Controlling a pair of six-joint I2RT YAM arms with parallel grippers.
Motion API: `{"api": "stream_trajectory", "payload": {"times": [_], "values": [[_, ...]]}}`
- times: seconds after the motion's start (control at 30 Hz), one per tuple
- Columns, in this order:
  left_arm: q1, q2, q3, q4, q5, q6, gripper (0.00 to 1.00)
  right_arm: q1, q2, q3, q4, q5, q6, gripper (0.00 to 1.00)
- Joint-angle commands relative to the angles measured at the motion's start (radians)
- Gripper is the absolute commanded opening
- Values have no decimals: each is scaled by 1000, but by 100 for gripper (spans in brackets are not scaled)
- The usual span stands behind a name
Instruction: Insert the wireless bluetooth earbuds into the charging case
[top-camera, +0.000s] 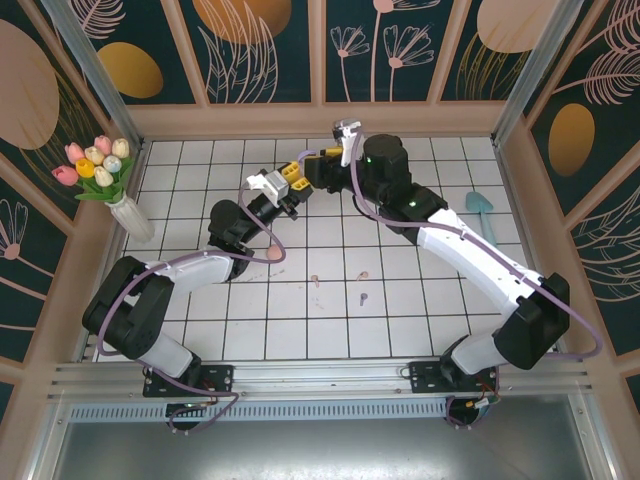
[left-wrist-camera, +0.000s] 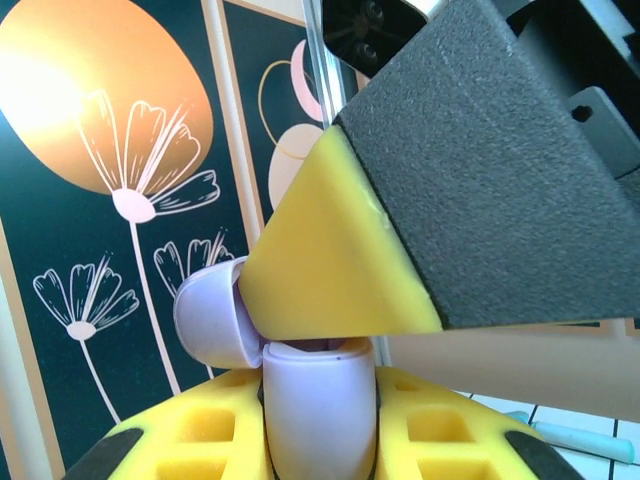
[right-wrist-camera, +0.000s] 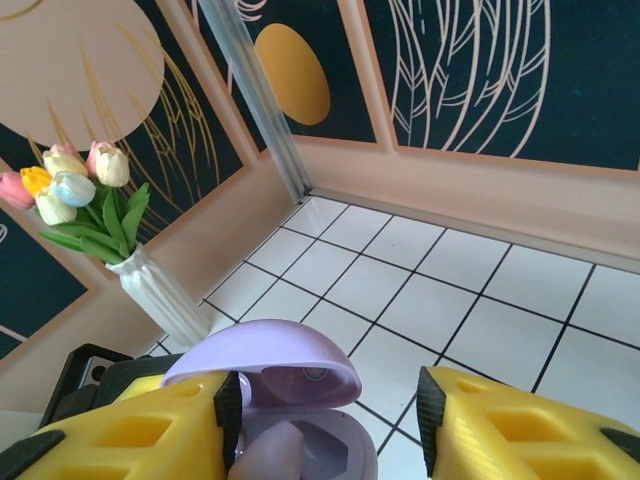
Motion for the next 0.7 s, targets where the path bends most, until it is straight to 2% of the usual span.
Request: {"api": "stream_trajectory", "payload": {"times": [0.0, 0.33, 0.67], "values": [[-13, 11, -8, 111, 37, -37, 0, -11, 22, 42, -22, -45, 50, 53], [-14, 25, 5, 76, 38, -69, 0, -15, 46, 86, -63, -58, 70, 56], [-14, 22, 23, -34, 42, -87, 0, -15, 84, 102, -186, 53, 11, 57]]}}
